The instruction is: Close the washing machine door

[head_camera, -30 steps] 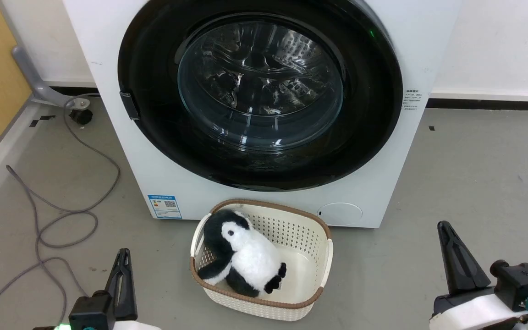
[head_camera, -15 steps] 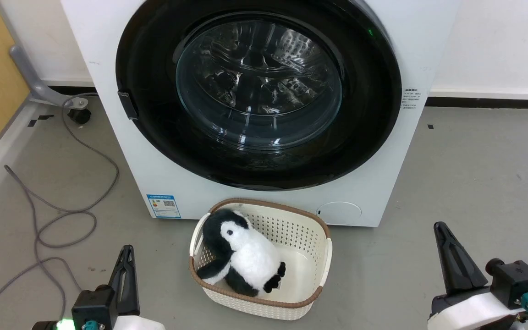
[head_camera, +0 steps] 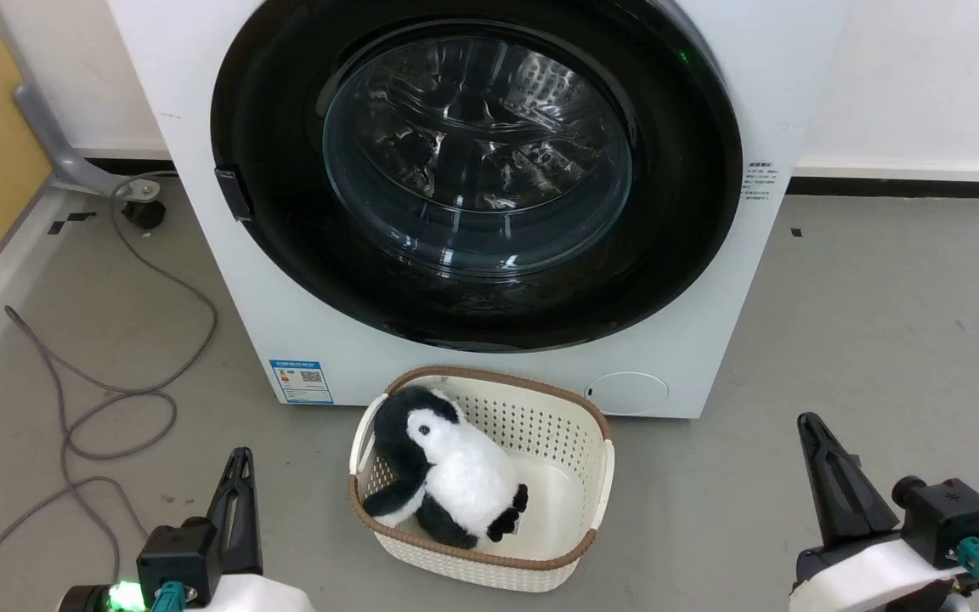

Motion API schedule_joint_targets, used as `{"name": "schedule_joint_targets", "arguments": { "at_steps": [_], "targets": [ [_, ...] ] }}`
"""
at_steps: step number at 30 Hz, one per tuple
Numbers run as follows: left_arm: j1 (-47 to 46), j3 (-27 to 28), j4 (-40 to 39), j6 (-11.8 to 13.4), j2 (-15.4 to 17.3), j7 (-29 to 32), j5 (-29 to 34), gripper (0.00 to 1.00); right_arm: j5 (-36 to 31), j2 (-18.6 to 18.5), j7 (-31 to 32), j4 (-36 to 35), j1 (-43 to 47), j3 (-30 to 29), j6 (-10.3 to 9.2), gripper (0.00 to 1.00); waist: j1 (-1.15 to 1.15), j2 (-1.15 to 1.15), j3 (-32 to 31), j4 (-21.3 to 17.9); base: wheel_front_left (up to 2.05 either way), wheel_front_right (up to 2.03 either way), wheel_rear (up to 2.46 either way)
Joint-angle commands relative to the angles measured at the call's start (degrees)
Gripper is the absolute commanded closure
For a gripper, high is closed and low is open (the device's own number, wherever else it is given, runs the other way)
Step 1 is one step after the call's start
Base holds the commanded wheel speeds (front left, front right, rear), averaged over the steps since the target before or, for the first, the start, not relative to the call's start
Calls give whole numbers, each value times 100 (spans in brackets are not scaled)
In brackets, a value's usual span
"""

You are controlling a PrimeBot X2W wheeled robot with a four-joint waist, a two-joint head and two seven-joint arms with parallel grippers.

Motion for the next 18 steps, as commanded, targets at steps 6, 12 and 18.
{"name": "schedule_joint_targets", "arguments": {
  "at_steps": [6,12,18],
  "targets": [
    [-134,10,17,-78,-34,94,59,100,-89,17,103,-60,-36,25,-3,100,0,0,8,-10,0,0,0],
    [-173,11,19,-116,-45,164,70,100,-116,18,174,-77,-40,40,-3,100,0,0,15,-18,0,0,0],
    [-211,11,21,-154,-55,234,80,100,-143,20,244,-94,-44,55,-4,100,0,0,23,-27,0,0,0]
  ]
}}
